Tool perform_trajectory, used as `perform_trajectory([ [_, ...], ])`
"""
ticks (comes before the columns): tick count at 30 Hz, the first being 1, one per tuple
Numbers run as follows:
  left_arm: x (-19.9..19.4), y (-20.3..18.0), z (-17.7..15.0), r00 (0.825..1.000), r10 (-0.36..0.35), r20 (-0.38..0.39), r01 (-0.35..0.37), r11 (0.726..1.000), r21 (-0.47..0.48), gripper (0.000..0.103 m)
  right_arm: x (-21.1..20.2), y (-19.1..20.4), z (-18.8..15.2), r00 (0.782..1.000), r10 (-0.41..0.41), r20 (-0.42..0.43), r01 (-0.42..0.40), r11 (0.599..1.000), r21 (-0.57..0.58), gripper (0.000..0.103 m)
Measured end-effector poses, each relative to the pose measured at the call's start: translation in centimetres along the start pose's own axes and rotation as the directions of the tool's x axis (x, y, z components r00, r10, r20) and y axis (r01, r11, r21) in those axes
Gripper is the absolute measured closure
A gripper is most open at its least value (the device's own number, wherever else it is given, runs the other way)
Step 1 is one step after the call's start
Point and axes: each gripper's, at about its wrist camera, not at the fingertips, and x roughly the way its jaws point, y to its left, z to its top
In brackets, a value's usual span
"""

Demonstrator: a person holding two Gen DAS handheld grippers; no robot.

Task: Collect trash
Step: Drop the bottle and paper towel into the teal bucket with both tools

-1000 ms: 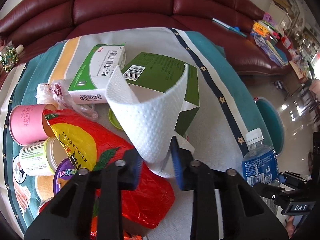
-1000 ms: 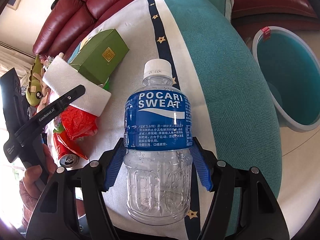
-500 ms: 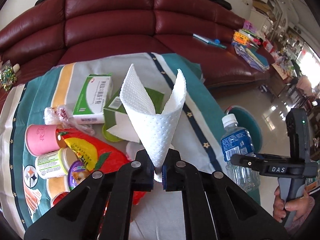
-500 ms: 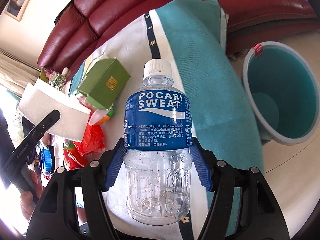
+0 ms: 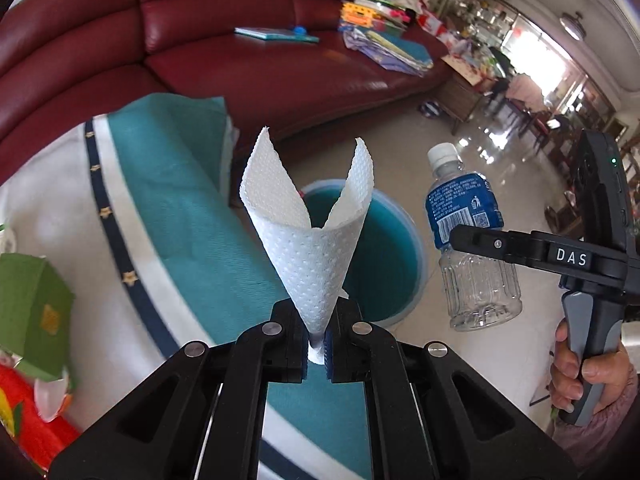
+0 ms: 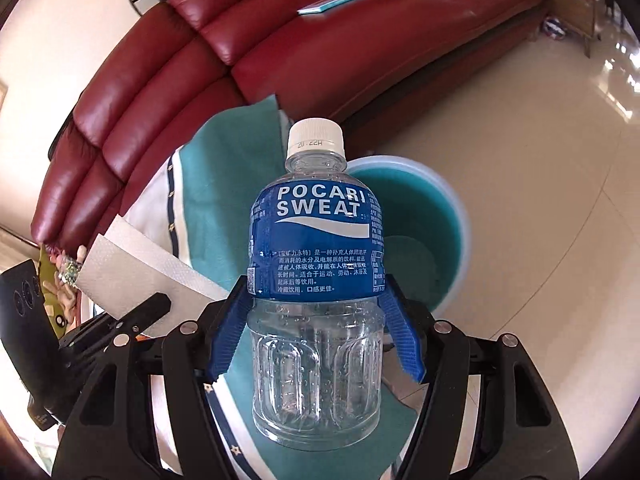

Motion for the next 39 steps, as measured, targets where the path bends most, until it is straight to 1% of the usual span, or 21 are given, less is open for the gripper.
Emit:
perform_trajectory([
  [4, 4.8, -2.2, 1.5, 0.998, -0.017, -0.061, 0.019, 0.999, 0.032, 0.097, 1.0, -3.4, 0.7, 0.999, -0.025, -0.023, 0.027, 0.998, 0.059, 0.041],
  [9, 9.8, -3.7, 2.7, 0.991, -0.008, -0.133, 0.014, 0.999, 0.044, 0.095, 2.7, -5.0, 0.9, 0.998, -0.038, -0.048, 0.043, 0.994, 0.1, 0.041],
  [10, 10.8, -3.9, 3.0, 0.989, -0.007, -0.147, 0.014, 0.999, 0.046, 0.093, 2.9, -5.3, 1.0, 0.998, -0.041, -0.052, 0.046, 0.993, 0.105, 0.041],
  [11, 11.6, -4.0, 3.1, 0.987, -0.005, -0.161, 0.013, 0.999, 0.045, 0.09, 3.4, -5.4, 1.2, 0.998, -0.043, -0.056, 0.049, 0.993, 0.109, 0.041],
  [13, 12.2, -3.8, 3.1, 0.985, 0.018, -0.171, -0.011, 0.999, 0.043, 0.067, 4.0, -5.5, 1.4, 0.997, -0.046, -0.065, 0.053, 0.992, 0.114, 0.041],
  [14, 12.3, -3.7, 3.1, 0.986, 0.026, -0.167, -0.019, 0.999, 0.043, 0.063, 4.3, -5.6, 1.6, 0.997, -0.046, -0.068, 0.054, 0.992, 0.116, 0.041],
  [16, 12.3, -3.4, 2.9, 0.986, 0.031, -0.162, -0.025, 0.999, 0.039, 0.05, 4.8, -5.7, 1.8, 0.996, -0.047, -0.072, 0.056, 0.992, 0.117, 0.041],
  [20, 11.3, -2.5, 2.5, 0.988, 0.041, -0.15, -0.039, 0.999, 0.015, 0.041, 5.7, -5.5, 2.4, 0.996, -0.045, -0.081, 0.054, 0.992, 0.116, 0.041],
  [22, 10.8, -2.0, 2.3, 0.988, 0.05, -0.145, -0.05, 0.999, 0.005, 0.031, 6.2, -5.4, 2.4, 0.995, -0.044, -0.085, 0.053, 0.992, 0.113, 0.041],
  [23, 10.3, -1.7, 2.1, 0.989, 0.056, -0.14, -0.057, 0.998, 0.001, 0.029, 6.4, -5.5, 2.4, 0.995, -0.041, -0.088, 0.051, 0.993, 0.111, 0.041],
  [25, 9.4, -1.1, 1.8, 0.99, 0.065, -0.126, -0.066, 0.998, -0.008, 0.018, 7.0, -5.5, 2.5, 0.994, -0.044, -0.097, 0.054, 0.993, 0.108, 0.041],
  [27, 8.4, -0.6, 1.5, 0.991, 0.076, -0.109, -0.078, 0.997, -0.013, 0.01, 7.8, -5.4, 2.6, 0.993, -0.044, -0.109, 0.055, 0.993, 0.105, 0.041],
  [30, 7.0, 0.0, 1.2, 0.991, 0.089, -0.098, -0.09, 0.996, -0.014, 0.008, 9.1, -4.9, 2.6, 0.99, -0.046, -0.13, 0.059, 0.994, 0.096, 0.041],
  [34, 6.0, 0.8, 0.9, 0.992, 0.084, -0.095, -0.087, 0.996, -0.028, 0.005, 10.7, -4.2, 2.4, 0.986, -0.04, -0.161, 0.055, 0.995, 0.088, 0.038],
  [35, 6.0, 1.0, 0.8, 0.992, 0.085, -0.096, -0.089, 0.996, -0.032, 0.005, 10.8, -4.0, 2.4, 0.986, -0.037, -0.164, 0.052, 0.995, 0.086, 0.036],
  [39, 5.9, 1.4, 0.3, 0.99, 0.089, -0.11, -0.094, 0.995, -0.042, 0.005, 10.7, -3.4, 2.2, 0.986, -0.041, -0.162, 0.054, 0.996, 0.077, 0.034],
])
